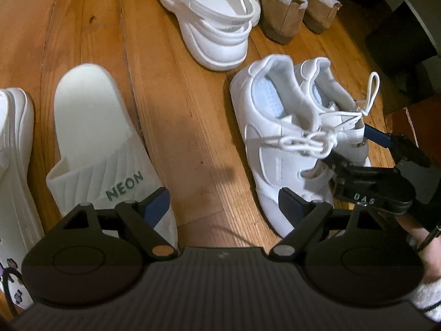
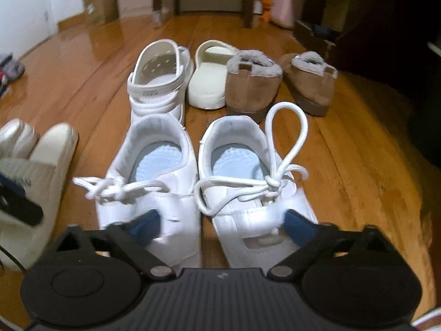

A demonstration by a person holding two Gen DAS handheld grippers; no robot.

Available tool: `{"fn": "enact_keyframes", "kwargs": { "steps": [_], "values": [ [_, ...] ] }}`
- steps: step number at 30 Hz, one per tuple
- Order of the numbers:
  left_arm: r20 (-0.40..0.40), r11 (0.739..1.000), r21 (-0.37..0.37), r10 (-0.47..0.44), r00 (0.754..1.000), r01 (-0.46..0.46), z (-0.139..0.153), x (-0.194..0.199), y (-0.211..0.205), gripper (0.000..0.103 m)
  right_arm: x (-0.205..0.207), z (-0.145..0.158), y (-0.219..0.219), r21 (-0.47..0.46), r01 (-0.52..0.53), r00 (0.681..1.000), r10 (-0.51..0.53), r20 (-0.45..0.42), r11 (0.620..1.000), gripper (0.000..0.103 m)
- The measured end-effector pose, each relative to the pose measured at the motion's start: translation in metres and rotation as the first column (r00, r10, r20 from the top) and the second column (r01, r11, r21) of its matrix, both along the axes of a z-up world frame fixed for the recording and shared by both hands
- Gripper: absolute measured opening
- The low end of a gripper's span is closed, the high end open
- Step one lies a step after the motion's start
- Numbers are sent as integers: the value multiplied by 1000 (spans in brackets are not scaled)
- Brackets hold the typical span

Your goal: Organize scattered shoes

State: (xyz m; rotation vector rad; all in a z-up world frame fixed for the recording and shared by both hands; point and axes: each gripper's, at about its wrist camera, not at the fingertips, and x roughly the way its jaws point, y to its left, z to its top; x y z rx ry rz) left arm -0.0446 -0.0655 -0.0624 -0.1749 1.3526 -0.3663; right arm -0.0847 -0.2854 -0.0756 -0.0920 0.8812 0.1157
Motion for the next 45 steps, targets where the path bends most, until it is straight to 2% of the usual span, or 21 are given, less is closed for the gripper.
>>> {"fn": "enact_keyframes", "kwargs": {
  "steps": [1,3,4,7,10,11,13,17,23,25,27,29,31,33,35,37,38,40,42,43,45],
  "values": [
    [-5,1000,0,2,1000,-2,-2,0,0,86,-1,0,0,-3,3,1000,-3,5,1000,43],
    [-12,1000,0,5,1000,-5,-4,0,1,86,-3,0,0,-9,9,1000,-9,16,1000,42],
    [-13,1000,0,5,1000,-5,-4,0,1,86,-4,0,0,-13,13,1000,-12,22,1000,43],
    [-7,1000,-1,6,1000,-6,-3,1,-1,86,-6,-1,1,-22,22,999,-21,38,1000,56],
    [-6,1000,-6,4,1000,-4,-3,0,-3,86,-9,-2,4,-51,34,998,-31,62,998,59],
    [-7,1000,-7,3,1000,-4,-4,0,-3,86,-9,-3,8,-80,40,997,-34,76,996,43],
    [-13,1000,-11,6,1000,-6,-6,-2,-4,86,-12,-4,17,-121,81,992,-68,109,989,36],
    [-24,1000,-16,8,1000,-8,-9,-4,-3,86,-22,-5,23,-101,151,978,-134,158,983,30],
    [-17,1000,-17,13,1000,-14,-6,-3,0,86,-22,0,0,-44,265,953,-255,164,963,26],
    [-17,1000,-21,19,1000,-19,-6,-2,2,86,-23,3,-12,-75,292,944,-275,182,953,25],
    [-22,1000,-24,17,1000,-17,-7,-2,3,86,-24,4,-22,-121,307,939,-279,202,944,14],
    [-25,1000,-25,17,1000,-17,-7,-2,4,86,-23,6,-31,-166,319,936,-283,211,933,10],
    [-25,1000,-26,15,1000,-16,-7,-2,5,86,-17,10,-51,-168,310,943,-280,182,936,2],
    [-25,1000,-26,13,1000,-14,-8,-1,5,86,-14,11,-59,-164,325,938,-295,182,932,3],
    [-32,999,-29,19,999,-20,-10,0,7,86,-7,12,-63,-173,326,942,-304,143,929,5],
    [-35,999,-29,21,999,-22,-11,1,7,86,-7,15,-63,-120,356,932,-343,118,927,8],
    [-34,999,-27,23,999,-23,-10,1,7,86,-9,17,-59,-117,382,922,-370,111,917,18],
    [-32,999,-26,26,999,-27,-10,2,7,86,-15,20,-50,-127,438,898,-428,101,890,29],
    [-30,999,-23,28,999,-28,-9,3,8,86,-16,15,-51,-118,449,893,-440,96,886,28],
    [-25,999,-18,29,999,-29,-8,4,9,86,-17,13,-53,-113,452,891,-444,94,885,33],
    [-15,999,-9,32,999,-32,-5,6,11,86,-17,8,-55,-101,458,888,-451,89,883,33]
  ]
}}
